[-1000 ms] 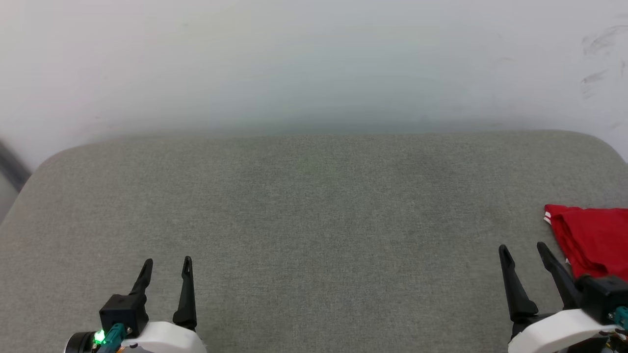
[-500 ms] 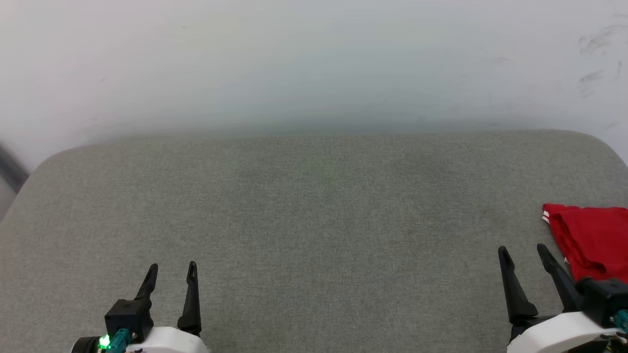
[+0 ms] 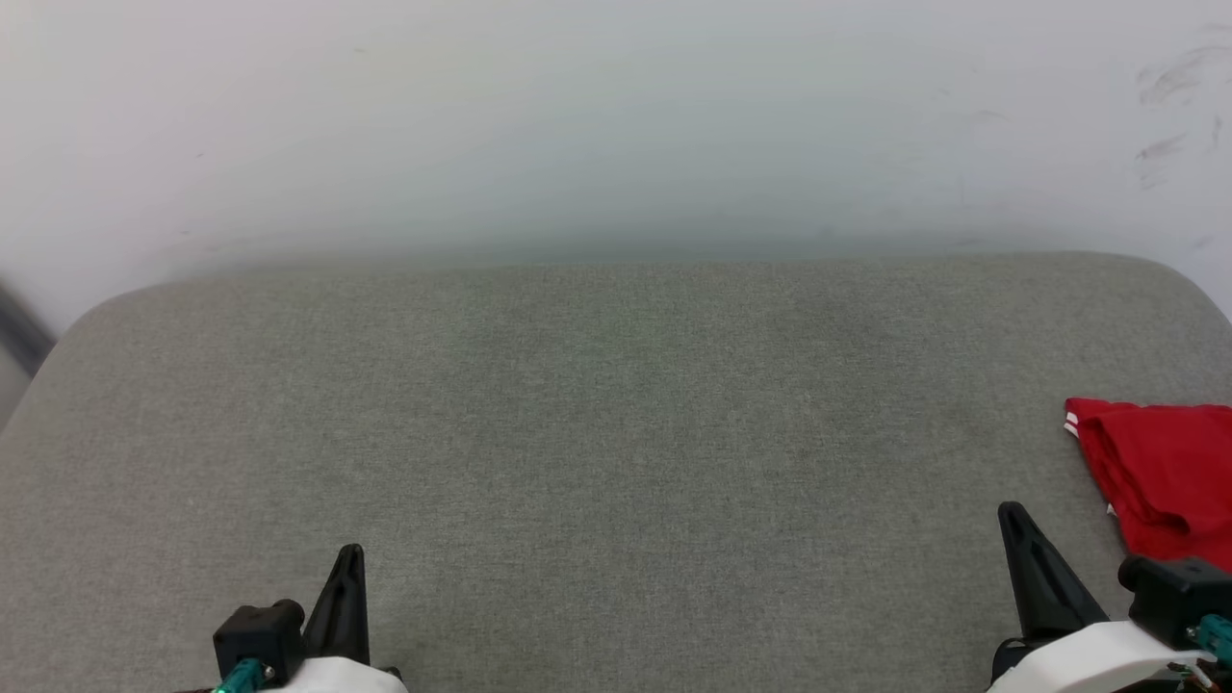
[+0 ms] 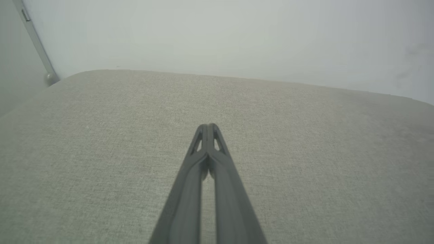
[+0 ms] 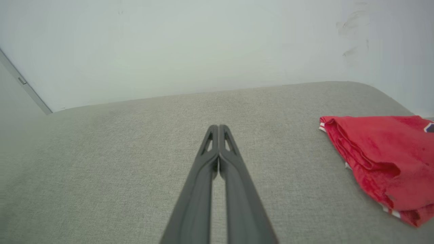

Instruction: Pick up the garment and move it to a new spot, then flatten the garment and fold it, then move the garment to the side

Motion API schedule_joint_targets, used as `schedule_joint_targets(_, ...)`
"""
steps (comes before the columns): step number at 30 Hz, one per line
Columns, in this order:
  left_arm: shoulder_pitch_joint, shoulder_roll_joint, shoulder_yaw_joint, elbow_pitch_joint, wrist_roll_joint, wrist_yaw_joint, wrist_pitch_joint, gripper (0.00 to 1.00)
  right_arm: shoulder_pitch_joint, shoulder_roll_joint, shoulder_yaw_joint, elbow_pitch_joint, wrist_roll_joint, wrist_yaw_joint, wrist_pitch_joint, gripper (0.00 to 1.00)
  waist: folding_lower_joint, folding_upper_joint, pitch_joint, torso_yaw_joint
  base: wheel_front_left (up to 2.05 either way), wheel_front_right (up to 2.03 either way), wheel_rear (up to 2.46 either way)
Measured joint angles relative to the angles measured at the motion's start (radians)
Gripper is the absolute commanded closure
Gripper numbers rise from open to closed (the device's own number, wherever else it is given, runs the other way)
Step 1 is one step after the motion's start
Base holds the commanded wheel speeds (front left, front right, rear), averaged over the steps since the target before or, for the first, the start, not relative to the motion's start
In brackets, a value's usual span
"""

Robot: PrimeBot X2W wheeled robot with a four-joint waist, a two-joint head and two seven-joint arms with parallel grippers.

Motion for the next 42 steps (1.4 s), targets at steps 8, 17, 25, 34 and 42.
schedule_joint_targets(8,-0.002,-0.021,0.039,0.005,-0.129,-0.034,0.036,1.00,-0.006,0.003,-0.008,0.029,0.151,0.000,0.014,1.00,0.0000,0.0000,0.003,0.001,0.00,0.00,0.00)
schedule_joint_targets(17,-0.021,-0.048,0.082,0.012,-0.261,-0.070,0.078,1.00,-0.030,0.008,-0.019,0.058,0.308,0.000,0.025,1.00,-0.0001,0.0000,0.006,0.002,0.00,0.00,0.00)
schedule_joint_targets(25,-0.032,-0.070,0.117,0.018,-0.368,-0.097,0.107,1.00,-0.051,0.012,-0.028,0.083,0.433,0.000,0.035,1.00,0.0000,0.0000,0.008,0.003,0.00,0.00,0.00)
schedule_joint_targets(34,-0.044,-0.088,0.153,0.020,-0.476,-0.129,0.141,1.00,-0.074,0.015,-0.035,0.106,0.560,0.000,0.044,1.00,0.0000,0.0000,0.012,0.004,0.00,0.00,0.00)
schedule_joint_targets(42,-0.059,-0.107,0.182,0.021,-0.563,-0.150,0.167,1.00,-0.092,0.018,-0.041,0.127,0.665,0.000,0.053,1.00,0.0000,0.0000,0.014,0.005,0.00,0.00,0.00)
